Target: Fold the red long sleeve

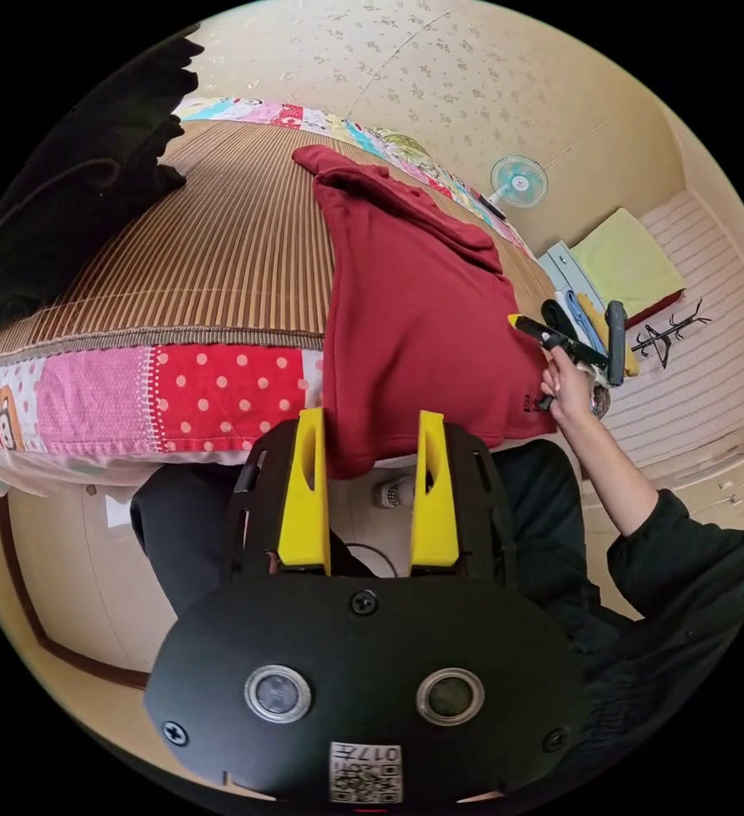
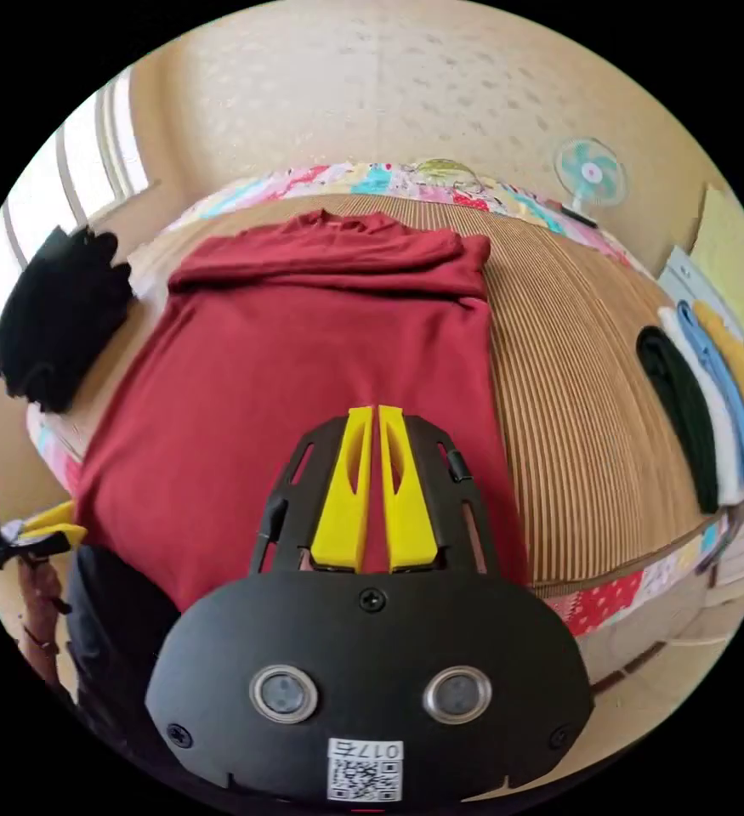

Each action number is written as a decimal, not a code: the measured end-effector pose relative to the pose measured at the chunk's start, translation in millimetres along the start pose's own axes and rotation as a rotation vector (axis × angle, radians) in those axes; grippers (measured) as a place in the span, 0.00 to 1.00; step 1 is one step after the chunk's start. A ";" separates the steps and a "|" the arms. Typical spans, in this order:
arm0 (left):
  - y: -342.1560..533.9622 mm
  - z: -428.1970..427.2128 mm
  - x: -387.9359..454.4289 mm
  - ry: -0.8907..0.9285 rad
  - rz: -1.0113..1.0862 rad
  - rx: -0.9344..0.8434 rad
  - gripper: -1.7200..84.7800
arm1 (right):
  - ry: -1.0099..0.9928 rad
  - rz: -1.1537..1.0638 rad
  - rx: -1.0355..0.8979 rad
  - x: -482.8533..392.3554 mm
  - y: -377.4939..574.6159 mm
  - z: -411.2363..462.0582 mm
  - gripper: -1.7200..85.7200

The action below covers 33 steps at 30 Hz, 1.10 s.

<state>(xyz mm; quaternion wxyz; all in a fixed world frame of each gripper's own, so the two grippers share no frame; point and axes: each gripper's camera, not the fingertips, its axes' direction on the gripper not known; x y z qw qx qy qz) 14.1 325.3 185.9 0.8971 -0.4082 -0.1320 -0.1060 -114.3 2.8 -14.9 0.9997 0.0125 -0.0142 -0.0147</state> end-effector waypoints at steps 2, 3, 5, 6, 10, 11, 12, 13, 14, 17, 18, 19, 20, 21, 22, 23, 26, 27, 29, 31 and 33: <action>-3.5 -10.7 -4.7 0.006 -0.006 0.012 0.19 | -0.147 0.123 0.088 50.8 18.9 -43.9 0.06; -4.8 -12.6 -6.6 0.011 -0.008 0.016 0.19 | -0.205 0.187 0.104 84.1 31.3 -65.2 0.07; -11.4 -17.6 -15.3 0.038 -0.028 0.032 0.19 | -0.231 0.278 0.064 130.9 46.8 -84.2 0.12; -13.4 -18.3 -17.5 0.047 -0.036 0.035 0.19 | -0.234 0.313 0.021 158.0 55.5 -91.2 0.15; -30.0 -12.7 -22.8 0.143 -0.052 0.011 0.19 | -0.330 0.337 -0.126 214.0 74.4 -92.7 0.19; -34.2 -7.9 -21.9 0.157 -0.060 -0.009 0.19 | -0.392 0.331 -0.178 224.6 79.4 -85.8 0.19; -35.7 -6.8 -21.5 0.155 -0.067 -0.011 0.19 | -0.463 0.324 -0.229 232.0 83.9 -76.6 0.18; -37.6 -8.5 -20.3 0.146 -0.082 0.003 0.18 | -0.488 0.325 -0.244 234.7 86.2 -73.0 0.18; -40.0 -11.1 -20.1 0.140 -0.094 0.007 0.18 | -0.496 0.340 -0.246 239.1 91.1 -69.7 0.17; -44.2 -18.1 -24.5 0.168 -0.121 -0.009 0.15 | -0.435 0.356 -0.231 244.8 98.9 -72.1 0.14; -44.5 -19.6 -26.3 0.184 -0.127 -0.013 0.13 | -0.427 0.352 -0.231 247.1 100.1 -74.9 0.14; -44.4 -24.0 -30.5 0.224 -0.140 -0.011 0.11 | -0.418 0.351 -0.235 248.6 100.8 -76.2 0.13; -44.0 -29.8 -34.6 0.269 -0.148 -0.003 0.09 | -0.378 0.356 -0.247 252.7 102.3 -78.7 0.13; -43.7 -32.6 -36.5 0.290 -0.153 0.001 0.09 | -0.335 0.366 -0.257 258.1 104.0 -81.1 0.13; -43.1 -38.3 -40.0 0.327 -0.163 0.011 0.08 | -0.328 0.372 -0.259 261.2 104.6 -82.5 0.13; -42.2 -43.2 -42.5 0.353 -0.173 0.018 0.08 | -0.354 0.379 -0.254 267.3 104.9 -85.3 0.13; -40.9 -51.7 -44.8 0.390 -0.178 0.022 0.08 | -0.435 0.368 -0.252 278.3 103.4 -90.5 0.10; -40.5 -53.1 -44.9 0.394 -0.177 0.022 0.09 | -0.459 0.364 -0.251 281.5 103.2 -94.6 0.08; -39.4 -54.0 -45.1 0.418 -0.174 -0.006 0.12 | -0.512 0.376 -0.169 287.4 107.9 -110.4 0.07; -38.1 -53.5 -44.9 0.434 -0.172 -0.030 0.13 | -0.589 0.413 -0.090 298.4 116.2 -124.8 0.06; -36.3 -57.7 -43.2 0.426 -0.159 -0.036 0.12 | -0.686 0.490 -0.025 315.7 127.5 -137.0 0.06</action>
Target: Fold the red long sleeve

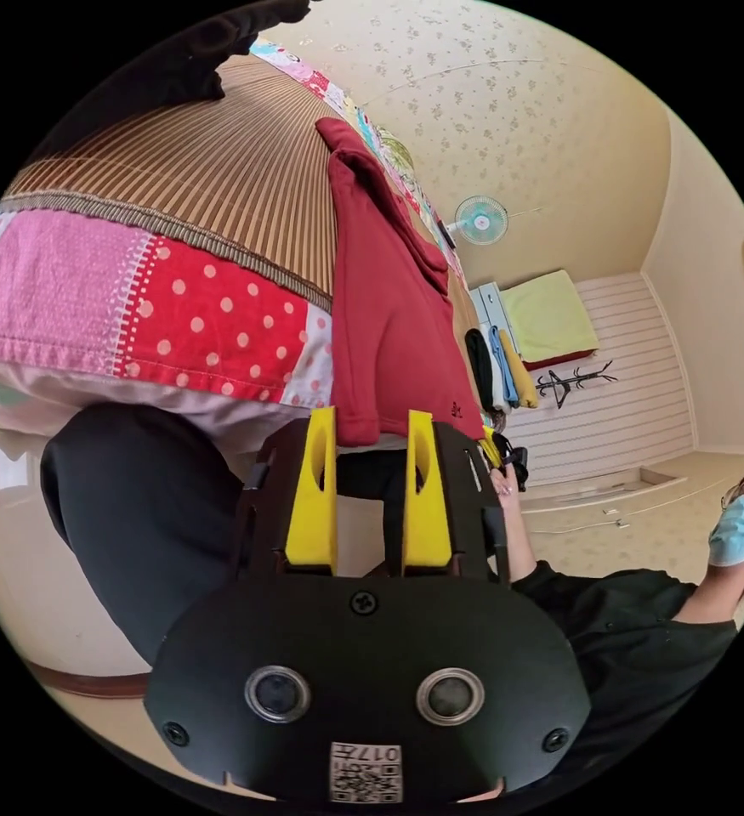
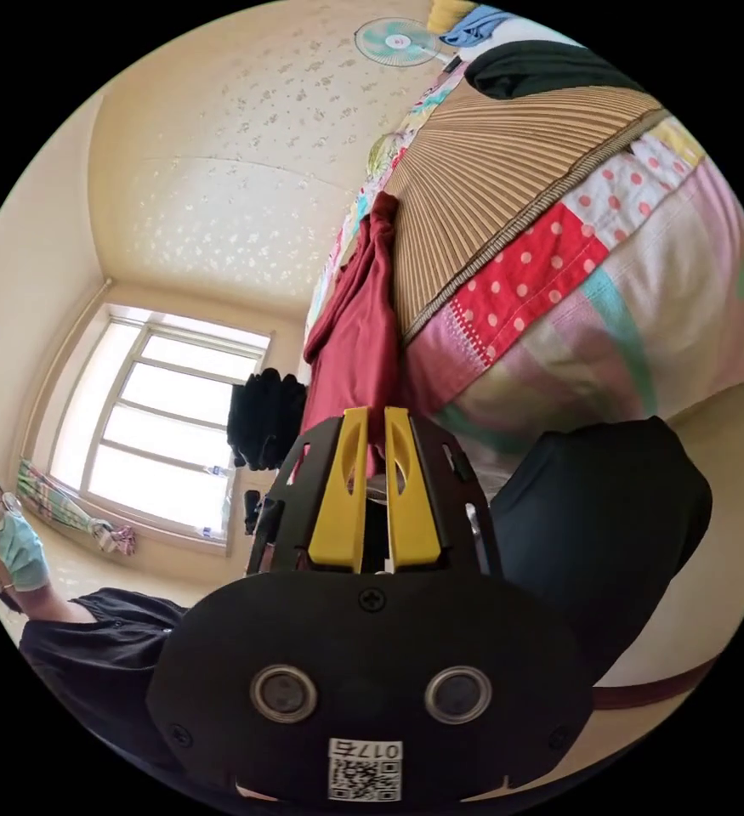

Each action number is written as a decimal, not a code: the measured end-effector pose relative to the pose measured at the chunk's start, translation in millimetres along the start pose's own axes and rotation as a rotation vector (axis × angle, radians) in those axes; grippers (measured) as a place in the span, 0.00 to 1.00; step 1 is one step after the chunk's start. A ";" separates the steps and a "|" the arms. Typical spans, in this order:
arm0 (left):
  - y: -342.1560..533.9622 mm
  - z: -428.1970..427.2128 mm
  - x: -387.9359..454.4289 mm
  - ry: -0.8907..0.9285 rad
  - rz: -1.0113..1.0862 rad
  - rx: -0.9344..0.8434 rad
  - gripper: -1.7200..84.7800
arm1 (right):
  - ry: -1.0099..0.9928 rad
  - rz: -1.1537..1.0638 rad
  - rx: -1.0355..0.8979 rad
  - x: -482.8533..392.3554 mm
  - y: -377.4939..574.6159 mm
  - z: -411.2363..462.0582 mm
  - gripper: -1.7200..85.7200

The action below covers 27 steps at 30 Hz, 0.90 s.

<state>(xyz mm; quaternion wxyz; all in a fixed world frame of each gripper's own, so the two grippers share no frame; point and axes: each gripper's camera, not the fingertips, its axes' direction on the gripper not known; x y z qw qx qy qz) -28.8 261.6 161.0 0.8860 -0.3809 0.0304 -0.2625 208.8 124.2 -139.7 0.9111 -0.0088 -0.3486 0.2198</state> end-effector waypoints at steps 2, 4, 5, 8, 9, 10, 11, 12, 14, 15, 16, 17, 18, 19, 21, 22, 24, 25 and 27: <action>2.0 -13.3 10.5 0.003 0.030 0.005 0.08 | -0.077 0.028 0.009 3.5 1.3 -9.8 0.06; 3.7 -31.7 22.1 0.091 0.091 0.034 0.08 | -0.129 0.022 0.005 -1.9 2.0 -17.5 0.06; 4.3 -45.9 28.5 0.187 0.131 0.059 0.08 | -0.144 -0.001 0.005 -11.1 2.3 -23.9 0.06; 5.5 -85.2 47.8 0.432 0.232 0.137 0.07 | -0.177 -0.114 0.072 -50.4 6.6 -52.4 0.06; 6.1 -93.3 53.3 0.465 0.257 0.154 0.07 | -0.219 -0.166 0.105 -68.9 9.3 -66.5 0.06; 8.0 -109.3 64.3 0.527 0.305 0.191 0.07 | -0.242 -0.192 0.122 -77.9 10.9 -73.4 0.06; 9.9 -124.8 74.7 0.592 0.350 0.227 0.07 | -0.296 -0.247 0.158 -95.8 14.6 -87.7 0.06; 10.8 -131.8 79.3 0.626 0.371 0.245 0.07 | -0.358 -0.302 0.189 -112.4 18.8 -101.3 0.05; 13.2 -152.9 90.0 0.757 0.422 0.311 0.07 | -0.436 -0.366 0.232 -134.5 26.0 -118.7 0.05; 13.2 -156.2 90.4 0.783 0.422 0.325 0.07 | -0.456 -0.412 0.252 -147.2 30.7 -126.7 0.05; 12.3 -159.4 88.4 0.814 0.398 0.346 0.07 | -0.455 -0.431 0.263 -152.5 32.9 -129.7 0.05; 10.1 -157.9 81.4 0.805 0.329 0.359 0.07 | -0.429 -0.452 0.282 -159.4 36.2 -133.1 0.05; 8.9 -155.8 76.9 0.781 0.284 0.363 0.07 | -0.368 -0.450 0.298 -161.1 36.9 -132.8 0.04; 6.2 -150.1 68.9 0.700 0.213 0.361 0.07 | -0.325 -0.437 0.306 -159.6 36.1 -131.1 0.04; -0.2 -137.5 59.2 0.580 0.118 0.345 0.07 | -0.187 -0.298 0.314 -138.5 24.8 -115.3 0.04; -5.6 -130.6 54.5 0.551 0.073 0.356 0.07 | -0.184 -0.268 0.325 -131.5 21.7 -111.5 0.03; -18.3 -123.5 49.2 0.553 0.026 0.383 0.07 | -0.377 -0.238 0.457 -106.4 9.4 -110.1 0.03; -32.2 -119.5 48.9 0.548 0.015 0.389 0.07 | -0.378 -0.210 0.462 -103.3 1.5 -108.4 0.03; -56.3 -113.4 55.3 0.527 0.019 0.374 0.07 | -0.182 -0.182 0.384 -112.5 -36.5 -90.4 0.03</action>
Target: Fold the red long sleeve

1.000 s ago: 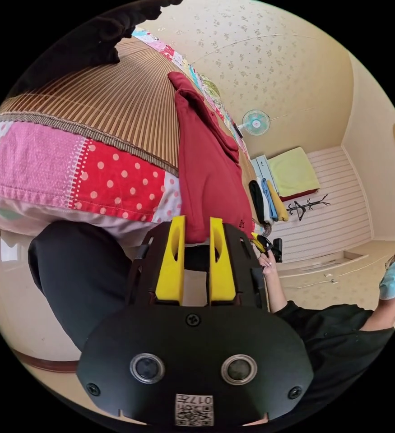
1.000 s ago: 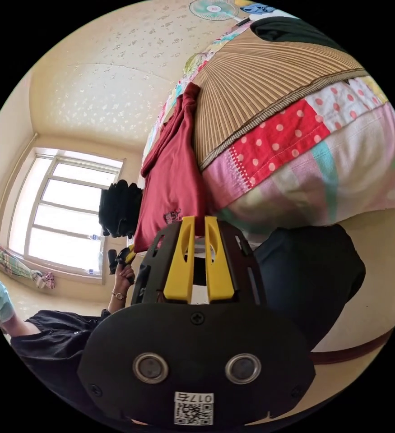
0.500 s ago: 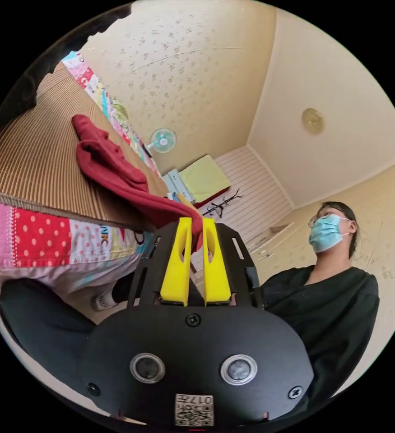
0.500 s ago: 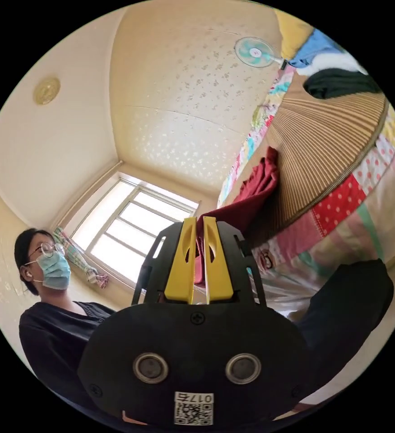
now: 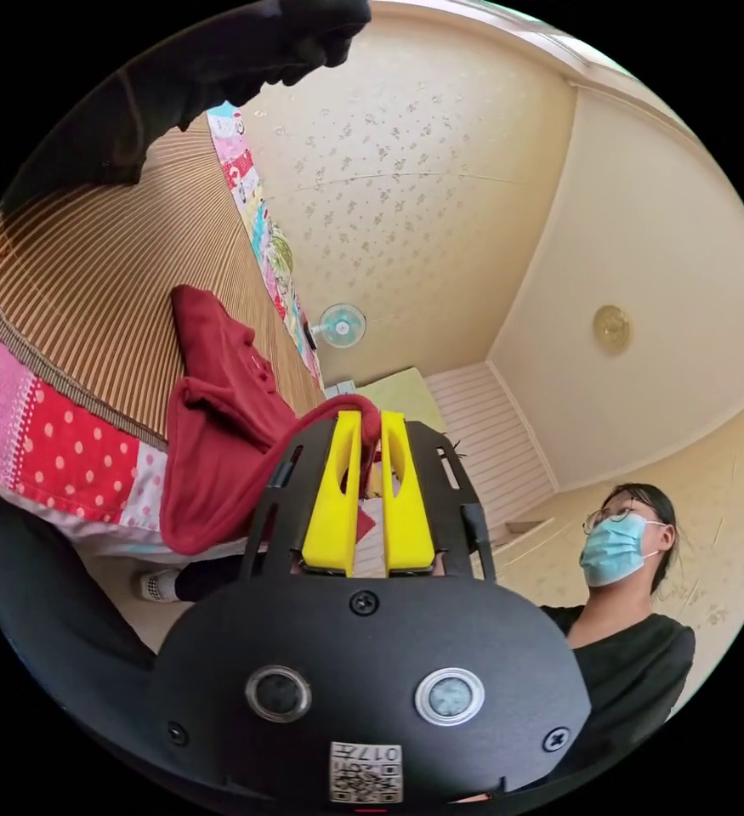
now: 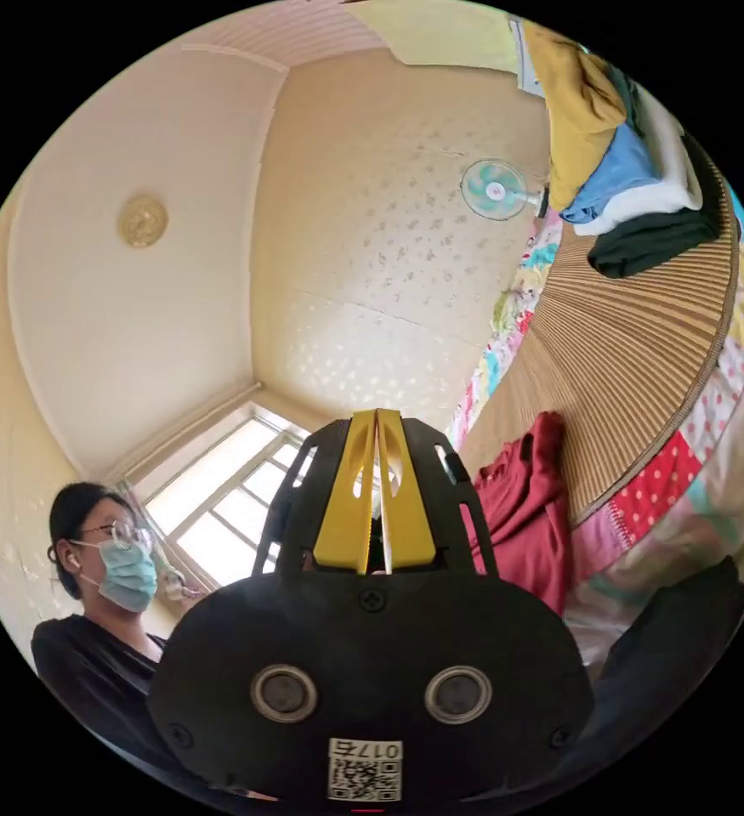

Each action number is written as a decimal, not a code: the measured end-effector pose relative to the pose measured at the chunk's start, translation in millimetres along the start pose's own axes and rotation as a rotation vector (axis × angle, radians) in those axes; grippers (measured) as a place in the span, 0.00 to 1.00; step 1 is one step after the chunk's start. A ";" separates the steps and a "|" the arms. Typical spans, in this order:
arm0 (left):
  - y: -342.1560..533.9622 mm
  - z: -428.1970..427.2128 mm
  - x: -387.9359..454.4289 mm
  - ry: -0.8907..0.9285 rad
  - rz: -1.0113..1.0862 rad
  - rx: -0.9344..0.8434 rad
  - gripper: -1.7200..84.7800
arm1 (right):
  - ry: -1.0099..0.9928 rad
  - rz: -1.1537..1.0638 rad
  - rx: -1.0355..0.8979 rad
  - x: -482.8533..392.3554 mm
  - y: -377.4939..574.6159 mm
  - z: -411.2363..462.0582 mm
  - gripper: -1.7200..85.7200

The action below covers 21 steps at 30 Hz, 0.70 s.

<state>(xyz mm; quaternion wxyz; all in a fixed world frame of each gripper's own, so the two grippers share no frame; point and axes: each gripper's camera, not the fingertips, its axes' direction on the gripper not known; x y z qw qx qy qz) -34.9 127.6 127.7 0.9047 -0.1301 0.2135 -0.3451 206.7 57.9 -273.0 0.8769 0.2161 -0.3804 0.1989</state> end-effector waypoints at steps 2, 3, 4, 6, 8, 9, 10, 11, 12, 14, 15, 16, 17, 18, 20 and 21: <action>-17.4 23.6 9.9 -0.070 0.037 -0.043 0.07 | 0.080 -0.066 -0.071 -14.2 -5.9 28.8 0.03; -19.5 29.0 13.0 -0.088 0.049 -0.053 0.07 | 0.108 -0.130 -0.138 -26.1 -2.3 48.7 0.03; -21.9 37.7 17.5 -0.112 0.069 -0.066 0.07 | 0.131 -0.164 -0.177 -31.1 1.7 58.7 0.03; -23.4 45.4 18.4 -0.115 0.082 -0.071 0.07 | 0.306 -0.255 -0.362 -33.6 26.3 99.3 0.05; -21.8 47.3 10.2 -0.100 0.061 -0.057 0.07 | 0.427 -0.262 -0.476 -15.8 47.9 121.7 0.07; -20.9 46.9 7.6 -0.098 0.054 -0.054 0.07 | 0.469 -0.222 -0.517 1.2 61.0 129.5 0.09; -18.4 45.5 2.1 -0.095 0.041 -0.047 0.07 | 0.476 -0.202 -0.527 9.6 67.3 131.6 0.11; -15.3 43.5 -3.0 -0.098 0.032 -0.042 0.07 | 0.475 -0.170 -0.538 25.3 80.2 134.2 0.13; -13.7 42.4 -5.3 -0.100 0.029 -0.039 0.07 | 0.474 -0.140 -0.546 39.7 92.6 136.6 0.14; -7.3 37.0 -13.9 -0.110 0.010 -0.029 0.07 | 0.478 -0.094 -0.575 58.9 111.3 142.6 0.15; -5.7 35.6 -15.8 -0.111 0.005 -0.025 0.07 | 0.486 -0.071 -0.597 68.2 124.2 148.0 0.14; -2.7 33.1 -18.7 -0.112 -0.002 -0.020 0.07 | 0.488 -0.066 -0.604 71.1 130.5 150.5 0.14; 0.0 31.3 -20.6 -0.113 -0.005 -0.017 0.07 | 0.488 -0.066 -0.614 73.8 141.9 155.4 0.14; 1.4 30.6 -21.0 -0.114 -0.004 -0.018 0.07 | 0.484 -0.080 -0.616 72.0 151.2 159.9 0.13; 6.7 28.8 -19.7 -0.117 0.012 -0.026 0.07 | 0.475 -0.153 -0.613 59.4 161.3 166.0 0.10; 8.4 28.5 -18.8 -0.108 0.016 -0.032 0.07 | 0.487 -0.197 -0.601 47.0 164.2 168.4 0.07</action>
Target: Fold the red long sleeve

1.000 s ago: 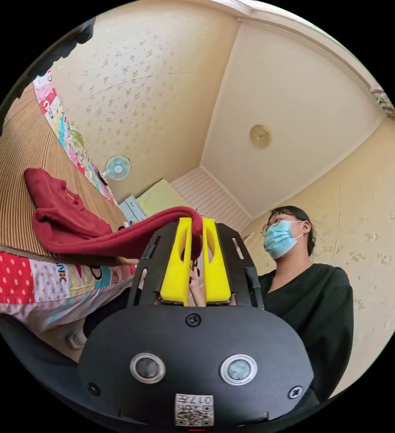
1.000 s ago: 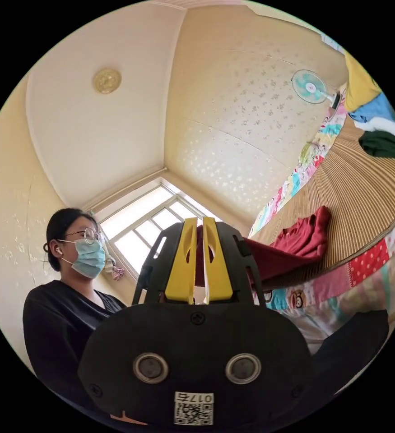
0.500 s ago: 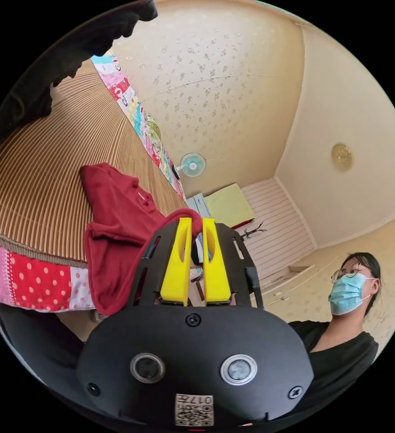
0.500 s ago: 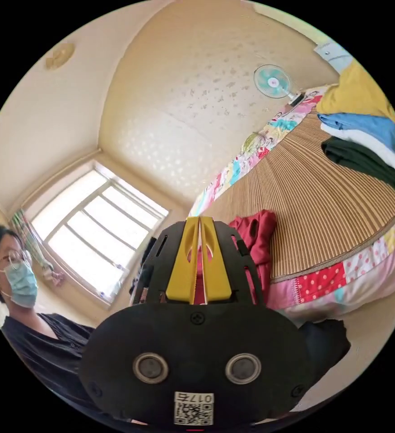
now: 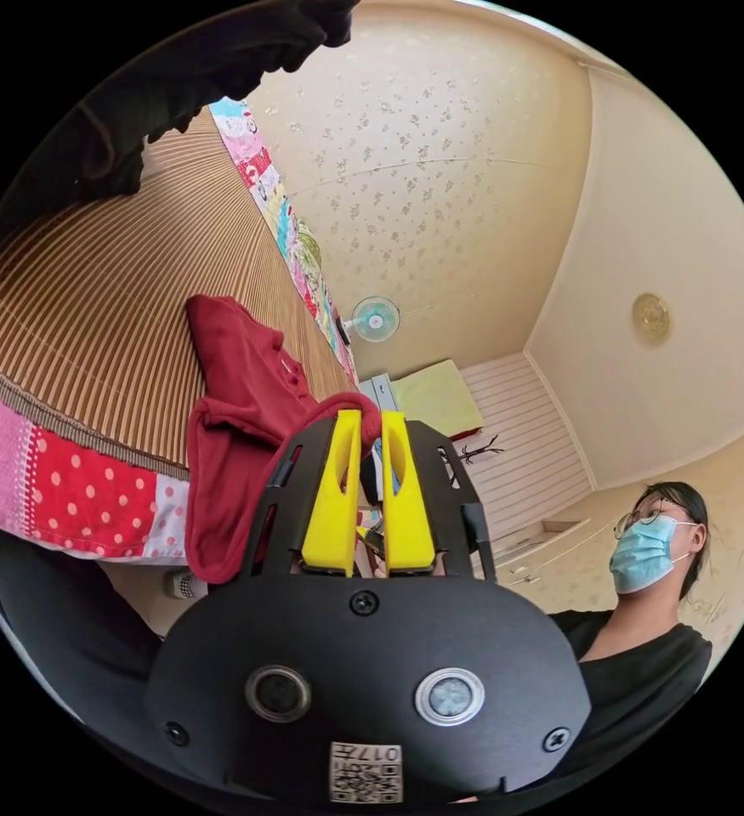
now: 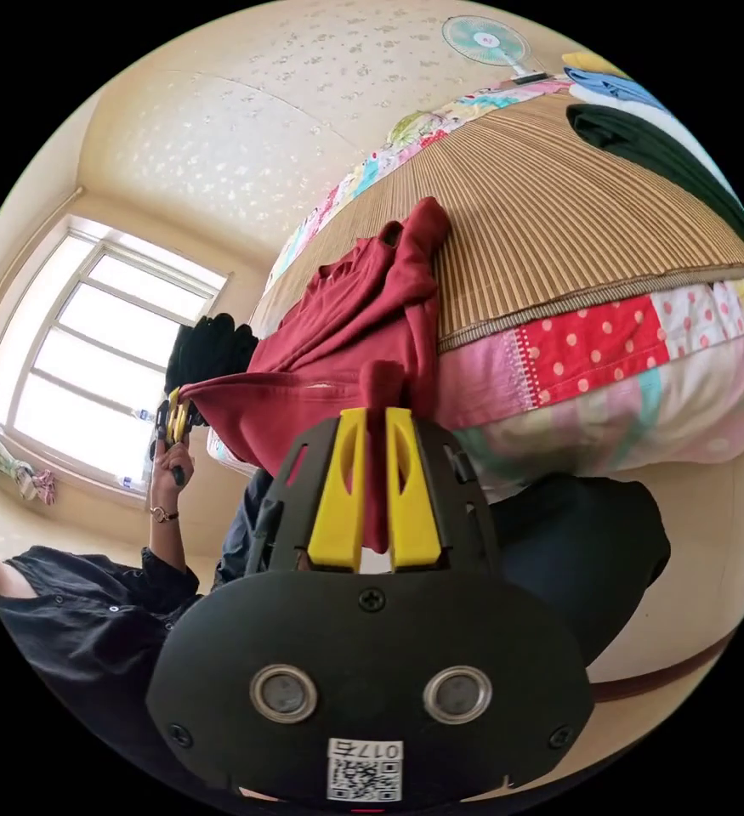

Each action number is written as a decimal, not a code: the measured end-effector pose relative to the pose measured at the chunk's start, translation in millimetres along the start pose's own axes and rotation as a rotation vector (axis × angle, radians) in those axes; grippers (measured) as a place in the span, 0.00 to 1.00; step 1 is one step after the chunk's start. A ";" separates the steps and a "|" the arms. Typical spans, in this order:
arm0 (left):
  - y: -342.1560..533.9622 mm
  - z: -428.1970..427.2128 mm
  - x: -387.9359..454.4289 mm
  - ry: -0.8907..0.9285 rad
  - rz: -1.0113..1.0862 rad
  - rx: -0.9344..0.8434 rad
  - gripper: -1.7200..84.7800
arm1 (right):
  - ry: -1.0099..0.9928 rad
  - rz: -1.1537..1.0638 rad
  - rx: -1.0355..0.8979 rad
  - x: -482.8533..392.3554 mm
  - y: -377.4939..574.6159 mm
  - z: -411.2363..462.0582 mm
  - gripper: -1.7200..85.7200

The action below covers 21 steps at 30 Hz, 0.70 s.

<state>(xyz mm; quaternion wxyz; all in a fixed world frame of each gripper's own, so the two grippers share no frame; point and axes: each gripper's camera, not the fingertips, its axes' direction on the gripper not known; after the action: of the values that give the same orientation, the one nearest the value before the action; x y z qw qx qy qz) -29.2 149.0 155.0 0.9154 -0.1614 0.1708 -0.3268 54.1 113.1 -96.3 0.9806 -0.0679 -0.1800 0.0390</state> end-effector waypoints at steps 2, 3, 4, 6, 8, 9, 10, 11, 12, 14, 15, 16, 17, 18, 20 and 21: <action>7.8 -1.1 8.1 0.085 0.039 -0.020 0.07 | 0.020 -0.056 0.058 -21.4 -0.2 -13.1 0.06; 10.5 -2.0 11.4 0.101 0.054 -0.018 0.07 | 0.009 -0.093 0.124 -35.3 0.0 -27.3 0.06; 15.5 -4.3 18.0 0.122 0.079 -0.005 0.07 | 0.003 -0.104 0.165 -41.6 -0.1 -35.9 0.06; 16.8 -6.9 26.1 0.137 0.109 0.021 0.07 | 0.004 -0.114 0.322 -59.4 -7.4 -69.2 0.05; 0.4 -7.6 32.2 0.129 0.138 0.082 0.07 | 0.002 -0.142 0.409 -69.7 -25.7 -87.3 0.05; -7.5 -6.2 31.7 0.125 0.133 0.099 0.07 | 0.000 -0.164 0.432 -76.0 -48.1 -92.1 0.05; -27.6 1.0 29.1 0.124 0.117 0.120 0.07 | -0.003 -0.176 0.432 -79.3 -61.7 -92.4 0.05; -53.9 15.8 27.3 0.127 0.124 0.119 0.07 | -0.008 -0.213 0.438 -88.2 -91.5 -88.9 0.05; -68.2 25.3 26.3 0.117 0.129 0.116 0.07 | 0.022 -0.241 0.431 -99.2 -124.4 -78.3 0.05; -127.6 67.6 16.2 -0.019 0.128 0.083 0.08 | 0.178 -0.244 0.397 -114.5 -177.2 -48.6 0.05; -139.9 76.7 12.2 -0.059 0.124 0.073 0.08 | 0.265 -0.226 0.370 -118.2 -208.4 -23.0 0.05; -158.9 90.2 3.0 -0.141 0.109 0.077 0.09 | 0.298 -0.212 0.354 -118.3 -221.9 -9.4 0.05; -168.4 96.0 -5.4 -0.214 0.089 0.088 0.11 | 0.351 -0.180 0.332 -116.3 -241.7 16.3 0.05; -169.9 96.7 -8.7 -0.243 0.081 0.093 0.12 | 0.376 -0.153 0.295 -113.4 -253.1 39.7 0.06; -158.8 93.4 -18.4 -0.320 0.083 0.076 0.16 | 0.350 -0.114 0.233 -111.4 -256.1 66.1 0.06; -152.4 91.6 -20.8 -0.339 0.093 0.066 0.16 | 0.324 -0.115 0.211 -114.4 -247.9 79.9 0.07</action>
<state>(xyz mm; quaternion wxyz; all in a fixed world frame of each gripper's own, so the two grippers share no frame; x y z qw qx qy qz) -88.8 67.6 302.8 0.9501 -0.1761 0.0103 -0.2574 -68.2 -133.8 -25.6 0.9990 0.0402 -0.0183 -0.0100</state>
